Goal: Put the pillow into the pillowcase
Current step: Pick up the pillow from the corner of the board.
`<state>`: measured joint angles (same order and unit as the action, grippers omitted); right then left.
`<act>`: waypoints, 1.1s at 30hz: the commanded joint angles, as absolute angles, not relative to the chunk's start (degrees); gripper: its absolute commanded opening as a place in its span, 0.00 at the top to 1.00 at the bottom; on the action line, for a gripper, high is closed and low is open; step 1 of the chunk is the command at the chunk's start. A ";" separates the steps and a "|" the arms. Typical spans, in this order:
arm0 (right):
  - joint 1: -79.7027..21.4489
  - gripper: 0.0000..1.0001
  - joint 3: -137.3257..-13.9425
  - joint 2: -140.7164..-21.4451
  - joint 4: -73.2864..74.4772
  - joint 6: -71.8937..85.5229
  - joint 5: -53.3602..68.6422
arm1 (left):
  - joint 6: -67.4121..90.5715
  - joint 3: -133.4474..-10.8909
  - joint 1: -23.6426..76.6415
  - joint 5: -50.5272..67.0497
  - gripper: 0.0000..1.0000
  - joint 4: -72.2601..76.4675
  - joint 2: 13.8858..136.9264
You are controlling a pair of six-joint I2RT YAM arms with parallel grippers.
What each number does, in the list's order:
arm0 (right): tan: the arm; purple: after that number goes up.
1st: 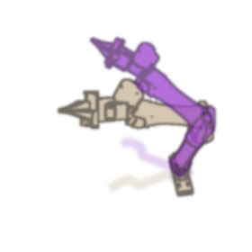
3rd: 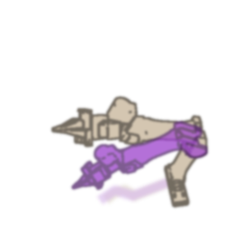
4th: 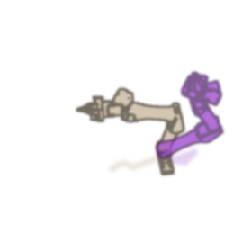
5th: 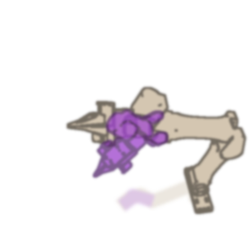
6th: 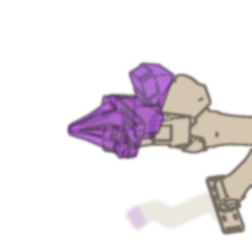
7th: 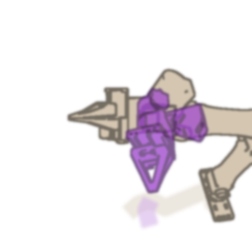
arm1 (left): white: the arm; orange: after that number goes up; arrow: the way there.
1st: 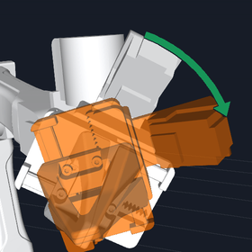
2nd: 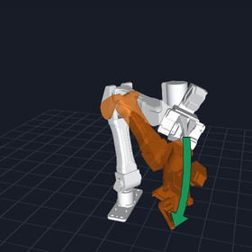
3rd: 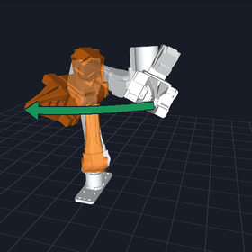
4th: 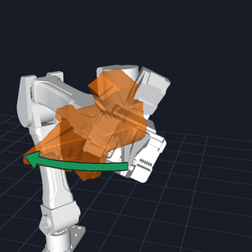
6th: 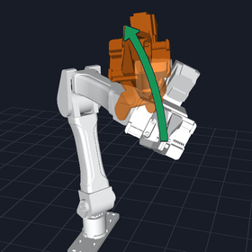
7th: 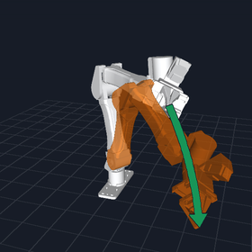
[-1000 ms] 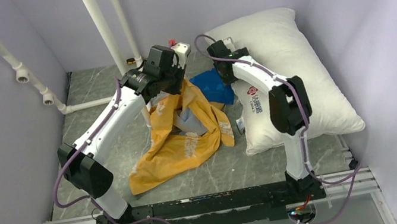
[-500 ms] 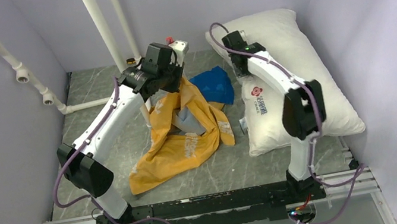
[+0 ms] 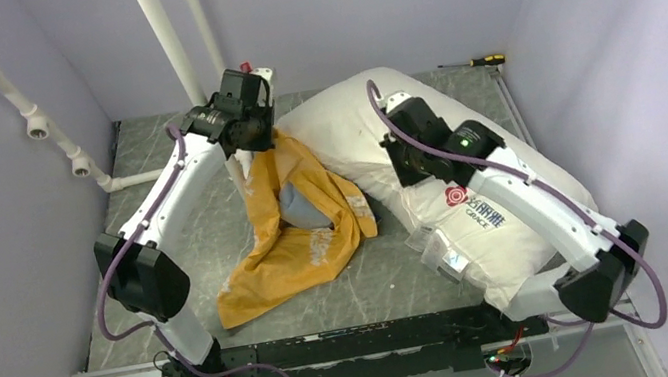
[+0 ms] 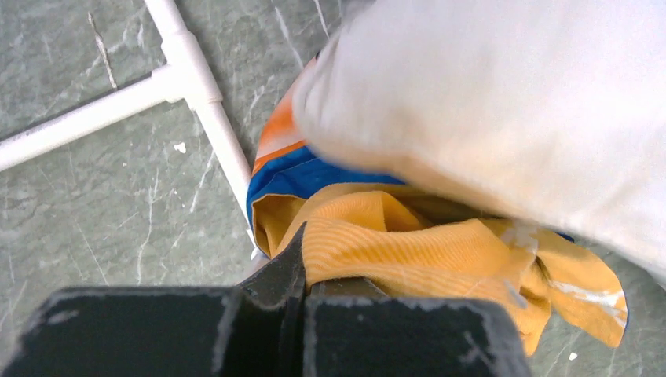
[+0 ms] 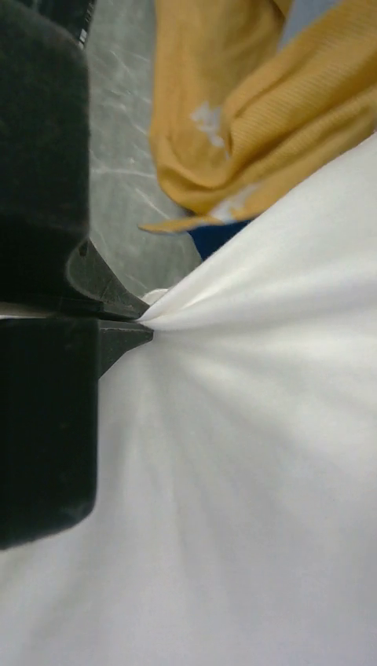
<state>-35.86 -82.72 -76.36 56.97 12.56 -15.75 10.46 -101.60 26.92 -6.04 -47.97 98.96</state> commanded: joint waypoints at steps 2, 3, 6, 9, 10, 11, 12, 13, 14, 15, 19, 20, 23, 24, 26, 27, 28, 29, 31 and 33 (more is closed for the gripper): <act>-36.13 0.56 -77.62 -63.17 53.12 17.64 -12.48 | 11.89 -99.05 26.02 -7.33 1.00 -47.62 96.73; -36.01 0.40 -77.39 -62.25 51.82 17.31 -13.16 | 11.80 -98.40 26.02 -6.54 1.00 -47.16 96.31; -35.15 0.10 -81.31 -64.66 48.38 14.95 -12.93 | 10.82 -96.87 26.01 -3.29 1.00 -45.58 94.88; -32.08 0.05 -88.35 -70.42 45.69 13.26 -8.23 | 10.09 -96.51 26.02 -2.05 1.00 -45.59 94.17; -30.34 0.05 -91.30 -72.95 45.24 13.12 -6.41 | 9.78 -96.39 25.99 -1.76 1.00 -45.67 94.01; -27.95 0.04 -94.05 -75.77 45.12 13.09 -4.02 | 9.56 -96.22 26.01 -1.49 1.00 -45.60 93.78; -25.02 0.04 -97.00 -78.54 45.10 13.35 -0.28 | 9.39 -95.97 26.02 -1.22 1.00 -45.61 93.66; -22.36 0.03 -99.92 -81.77 45.36 13.75 3.18 | 9.33 -95.67 26.02 -0.89 1.00 -45.53 93.42; -20.13 0.01 -102.24 -84.75 45.24 14.09 5.09 | 9.30 -95.13 26.02 -0.63 1.00 -45.26 93.23; -18.66 0.01 -104.63 -87.40 45.49 14.03 5.71 | 9.21 -94.72 25.99 -0.54 1.00 -45.03 93.03; -15.23 0.00 -113.83 -100.20 48.91 12.04 4.53 | 9.00 -93.06 26.01 1.16 1.00 -44.03 92.24; -14.33 0.00 -116.70 -103.28 50.44 11.59 5.32 | 9.04 -92.79 26.02 1.35 1.00 -43.89 92.06; -12.65 0.00 -119.66 -110.20 53.81 10.09 7.88 | 9.05 -92.11 26.02 1.57 1.00 -43.78 92.05; -12.38 0.00 -119.69 -111.88 54.57 9.69 8.44 | 8.94 -91.86 25.99 1.69 1.00 -43.68 92.06; -11.95 0.00 -117.73 -114.15 54.36 8.33 12.77 | 8.99 -91.45 26.01 1.93 1.00 -43.39 92.18; -11.74 0.00 -116.89 -115.30 54.27 7.96 15.77 | 8.98 -91.29 25.97 2.10 1.00 -43.27 92.28; -11.59 0.03 -115.56 -116.26 53.84 7.73 19.59 | 8.89 -91.24 26.00 2.23 1.00 -43.13 92.37; -11.38 0.11 -114.66 -117.37 53.65 7.44 23.47 | 8.81 -91.28 26.01 2.28 1.00 -43.07 92.44; -10.72 0.49 -112.18 -119.20 52.09 8.36 31.97 | 8.78 -91.52 26.02 2.08 1.00 -43.24 92.70; -9.75 0.93 -109.95 -120.50 50.43 10.01 37.80 | 8.63 -91.98 26.02 1.90 1.00 -43.40 92.89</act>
